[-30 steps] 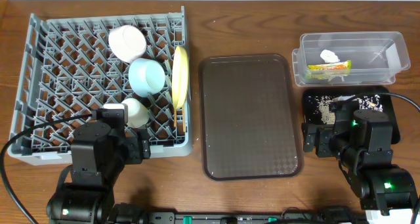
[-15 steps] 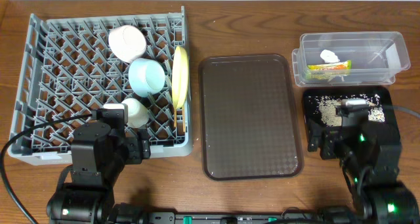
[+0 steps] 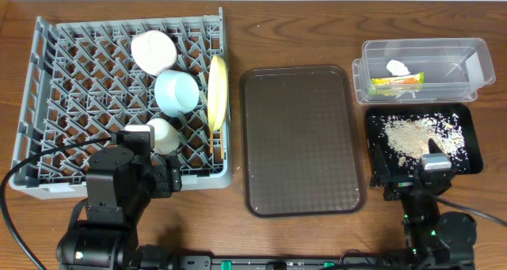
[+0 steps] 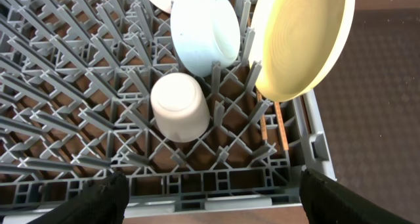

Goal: Sort waste into correct bins and load items into the dishwasher rack

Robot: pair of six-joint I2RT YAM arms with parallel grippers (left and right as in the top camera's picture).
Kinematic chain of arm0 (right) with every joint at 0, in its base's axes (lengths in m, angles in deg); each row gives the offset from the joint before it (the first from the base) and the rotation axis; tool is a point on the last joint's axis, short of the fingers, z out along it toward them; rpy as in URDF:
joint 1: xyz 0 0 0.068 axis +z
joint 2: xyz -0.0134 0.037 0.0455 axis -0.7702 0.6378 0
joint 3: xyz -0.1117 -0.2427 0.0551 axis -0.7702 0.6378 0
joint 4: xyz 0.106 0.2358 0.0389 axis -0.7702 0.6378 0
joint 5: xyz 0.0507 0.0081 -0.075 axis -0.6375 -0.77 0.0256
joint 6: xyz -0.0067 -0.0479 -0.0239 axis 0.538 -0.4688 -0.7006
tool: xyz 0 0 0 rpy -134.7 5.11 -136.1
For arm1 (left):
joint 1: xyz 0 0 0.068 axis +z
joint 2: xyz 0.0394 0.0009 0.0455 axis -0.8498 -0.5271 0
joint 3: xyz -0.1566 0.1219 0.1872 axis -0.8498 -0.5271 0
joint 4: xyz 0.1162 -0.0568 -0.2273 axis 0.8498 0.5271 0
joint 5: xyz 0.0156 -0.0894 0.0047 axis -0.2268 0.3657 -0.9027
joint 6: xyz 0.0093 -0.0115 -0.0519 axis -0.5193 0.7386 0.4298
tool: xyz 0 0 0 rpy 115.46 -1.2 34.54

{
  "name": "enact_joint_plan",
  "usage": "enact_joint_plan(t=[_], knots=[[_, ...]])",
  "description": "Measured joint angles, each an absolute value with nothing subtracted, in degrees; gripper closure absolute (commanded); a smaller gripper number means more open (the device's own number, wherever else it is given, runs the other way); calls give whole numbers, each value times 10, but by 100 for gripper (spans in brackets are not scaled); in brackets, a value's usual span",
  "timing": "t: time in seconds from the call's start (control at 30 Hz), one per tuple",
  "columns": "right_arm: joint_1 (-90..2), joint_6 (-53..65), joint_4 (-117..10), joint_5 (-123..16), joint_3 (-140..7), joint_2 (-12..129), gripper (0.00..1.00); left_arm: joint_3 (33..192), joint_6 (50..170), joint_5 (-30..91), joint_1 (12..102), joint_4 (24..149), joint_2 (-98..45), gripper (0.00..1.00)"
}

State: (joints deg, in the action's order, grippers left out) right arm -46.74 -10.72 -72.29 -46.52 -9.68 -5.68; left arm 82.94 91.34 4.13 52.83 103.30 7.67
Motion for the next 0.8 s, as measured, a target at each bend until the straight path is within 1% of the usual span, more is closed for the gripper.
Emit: enact_joint_plan(t=[0.13,0.37,0.43,0.57,0.8], knots=[[-481,-109,-818,-465,-30,-79,1,829,913,41,528,1033,77,15],[-497,-110,-897,-463,40,-109,1,829,913,41,528,1033,77,15],[-499,-110,-890,-461,55,-113,1,829,913,41,528,1033,77,15],[-499,-112,-826,-461,67,-113,1,829,913,41,528,1033,77,15],[-499,-112,-826,-461,68,-113,1,829,913,41,528,1033,77,15]])
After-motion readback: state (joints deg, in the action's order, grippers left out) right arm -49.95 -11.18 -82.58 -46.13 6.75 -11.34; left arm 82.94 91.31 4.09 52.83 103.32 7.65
